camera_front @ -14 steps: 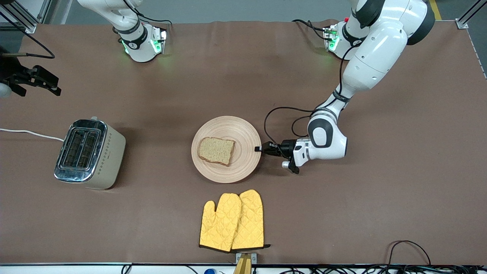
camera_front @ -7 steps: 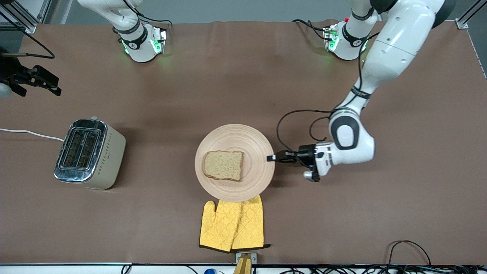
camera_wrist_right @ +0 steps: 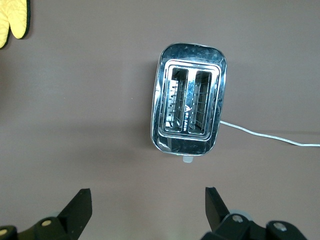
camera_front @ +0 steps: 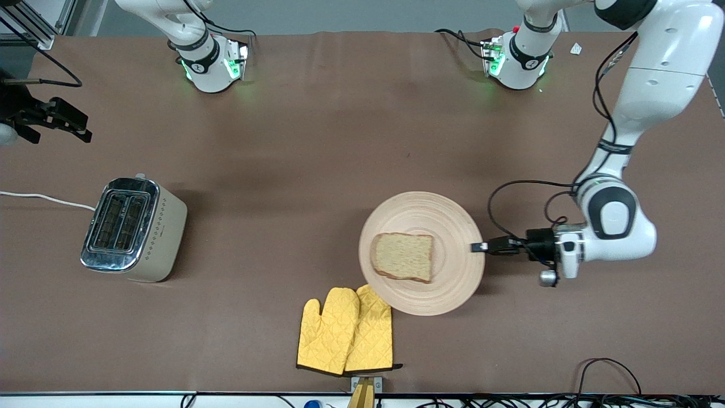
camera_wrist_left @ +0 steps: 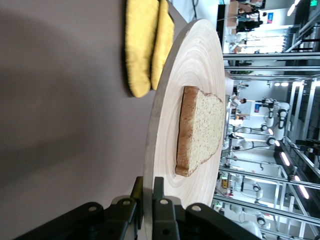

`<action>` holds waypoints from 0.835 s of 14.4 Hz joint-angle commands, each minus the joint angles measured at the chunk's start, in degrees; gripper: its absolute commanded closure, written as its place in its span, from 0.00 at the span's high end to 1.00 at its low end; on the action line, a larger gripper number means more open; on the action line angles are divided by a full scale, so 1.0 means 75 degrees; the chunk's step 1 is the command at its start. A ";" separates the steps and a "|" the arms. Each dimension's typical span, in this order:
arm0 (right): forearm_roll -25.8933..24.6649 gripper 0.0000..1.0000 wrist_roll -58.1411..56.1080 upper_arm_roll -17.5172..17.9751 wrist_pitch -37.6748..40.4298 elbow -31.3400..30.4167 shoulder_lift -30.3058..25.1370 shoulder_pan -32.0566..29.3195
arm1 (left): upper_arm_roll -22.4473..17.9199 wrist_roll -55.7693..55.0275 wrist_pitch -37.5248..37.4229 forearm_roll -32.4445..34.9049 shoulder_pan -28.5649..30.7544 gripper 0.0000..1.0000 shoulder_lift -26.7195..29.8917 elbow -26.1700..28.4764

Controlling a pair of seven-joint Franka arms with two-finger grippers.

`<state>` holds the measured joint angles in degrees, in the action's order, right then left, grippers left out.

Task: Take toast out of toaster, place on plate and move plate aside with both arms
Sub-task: 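Drag the plate with the left gripper away from the toaster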

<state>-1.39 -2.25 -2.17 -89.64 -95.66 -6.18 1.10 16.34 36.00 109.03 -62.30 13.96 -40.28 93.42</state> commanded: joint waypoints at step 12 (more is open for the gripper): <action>0.0092 1.00 0.0136 0.0009 0.0046 -0.0147 -0.0184 -0.0029 | 0.0036 0.1118 -0.1061 0.2224 0.2744 0.01 -0.1097 -0.0608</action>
<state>-1.23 -2.06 -2.21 -89.33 -95.66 -6.18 1.08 15.98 44.35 103.11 -46.45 33.47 -47.62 91.21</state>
